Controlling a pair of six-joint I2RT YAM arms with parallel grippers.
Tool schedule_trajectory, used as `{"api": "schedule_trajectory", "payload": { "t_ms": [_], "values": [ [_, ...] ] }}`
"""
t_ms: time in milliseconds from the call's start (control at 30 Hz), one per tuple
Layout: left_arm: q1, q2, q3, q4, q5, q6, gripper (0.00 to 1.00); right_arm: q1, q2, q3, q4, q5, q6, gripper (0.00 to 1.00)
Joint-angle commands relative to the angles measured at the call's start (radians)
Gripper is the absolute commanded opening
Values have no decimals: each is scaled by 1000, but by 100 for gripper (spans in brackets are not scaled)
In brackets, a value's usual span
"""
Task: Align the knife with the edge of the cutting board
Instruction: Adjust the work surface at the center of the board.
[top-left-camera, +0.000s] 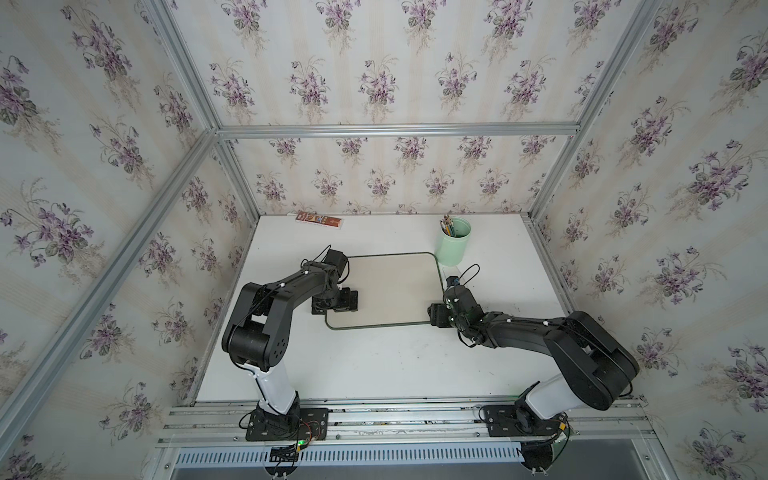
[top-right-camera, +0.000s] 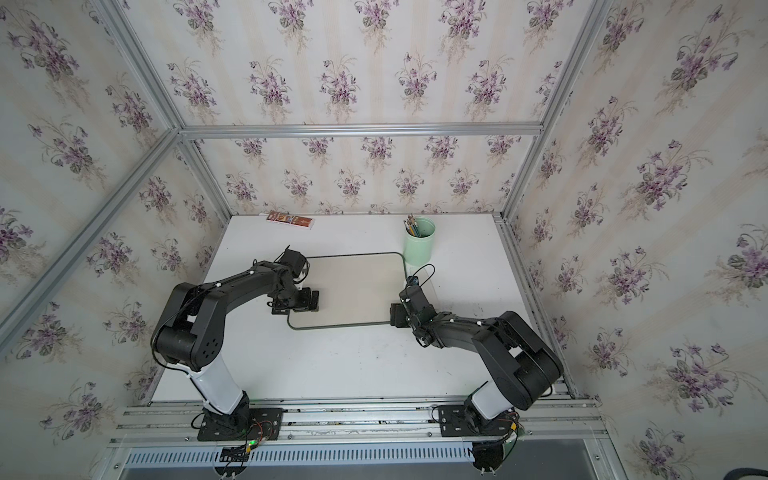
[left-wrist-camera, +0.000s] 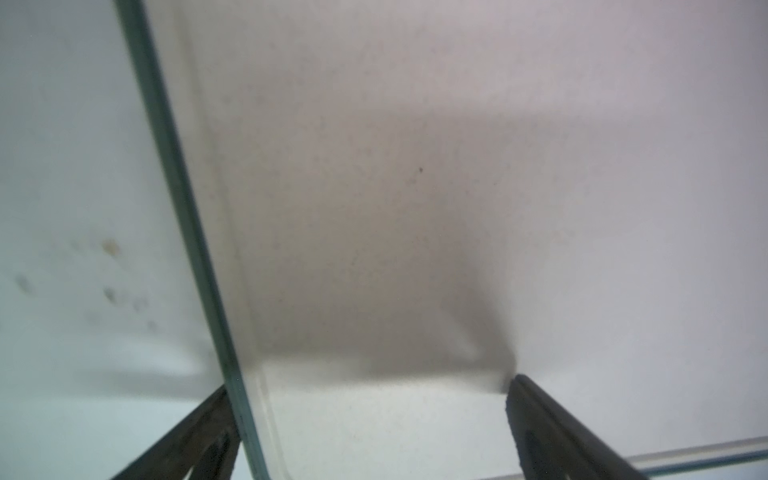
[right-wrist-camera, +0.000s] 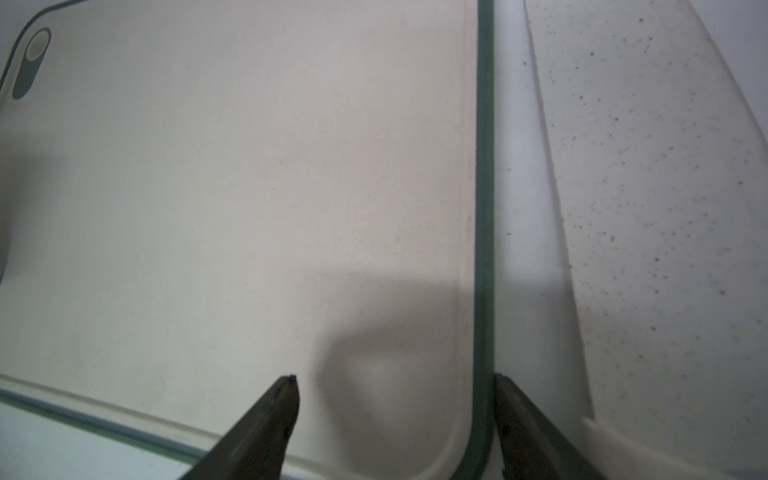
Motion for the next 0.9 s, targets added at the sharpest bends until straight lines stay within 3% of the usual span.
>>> {"api": "schedule_trajectory", "payload": {
  "t_ms": [0,300,867],
  "values": [
    [-2,29,0,364,357,57,99,24,-5,1,-75,-300,36,76],
    [19,-12,-69,361,356,32,99,20,24,55,-110,-252,16,77],
    [28,-219,-360,481,386,-51,99,-4,55,70,-111,-256,-12,78]
  ]
}}
